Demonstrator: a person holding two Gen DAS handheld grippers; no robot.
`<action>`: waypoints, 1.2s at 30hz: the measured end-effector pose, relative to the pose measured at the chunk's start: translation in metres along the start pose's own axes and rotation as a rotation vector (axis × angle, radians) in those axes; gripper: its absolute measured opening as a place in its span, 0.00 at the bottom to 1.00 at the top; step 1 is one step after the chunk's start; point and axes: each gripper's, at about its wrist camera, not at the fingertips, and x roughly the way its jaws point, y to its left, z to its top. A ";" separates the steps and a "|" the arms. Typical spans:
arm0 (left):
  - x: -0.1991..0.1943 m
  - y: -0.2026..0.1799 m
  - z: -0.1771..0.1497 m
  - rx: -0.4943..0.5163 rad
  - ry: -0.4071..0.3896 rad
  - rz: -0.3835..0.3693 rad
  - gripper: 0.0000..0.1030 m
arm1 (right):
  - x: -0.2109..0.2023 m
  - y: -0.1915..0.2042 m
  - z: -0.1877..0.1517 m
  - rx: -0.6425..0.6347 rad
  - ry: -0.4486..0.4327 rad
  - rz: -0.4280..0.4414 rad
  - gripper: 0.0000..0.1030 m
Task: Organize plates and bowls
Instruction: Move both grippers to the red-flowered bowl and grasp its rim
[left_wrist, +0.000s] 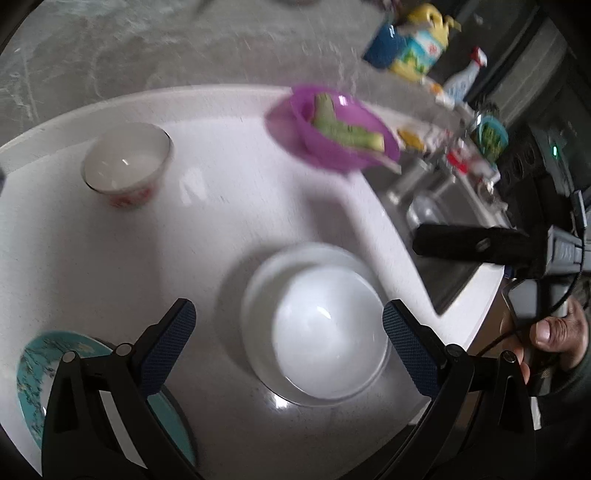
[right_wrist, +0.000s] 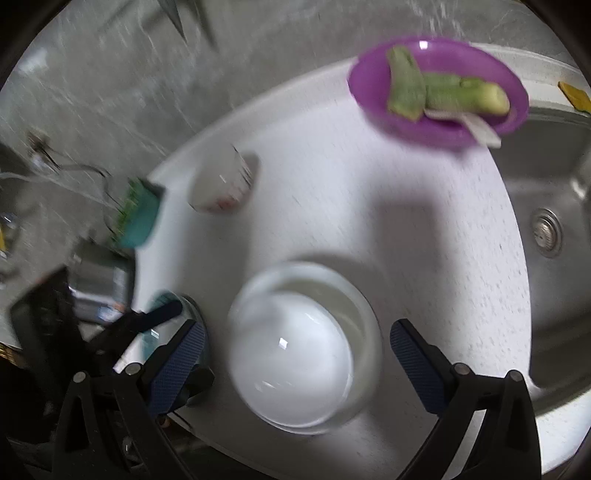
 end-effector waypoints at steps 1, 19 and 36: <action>-0.009 0.009 0.004 0.000 -0.037 0.011 1.00 | -0.004 0.000 0.002 0.015 -0.026 0.039 1.00; -0.023 0.185 0.081 -0.263 -0.002 0.269 0.99 | 0.048 0.051 0.100 0.024 0.051 0.232 0.91; 0.087 0.235 0.128 -0.238 0.126 0.296 0.83 | 0.218 0.052 0.172 0.049 0.303 0.105 0.72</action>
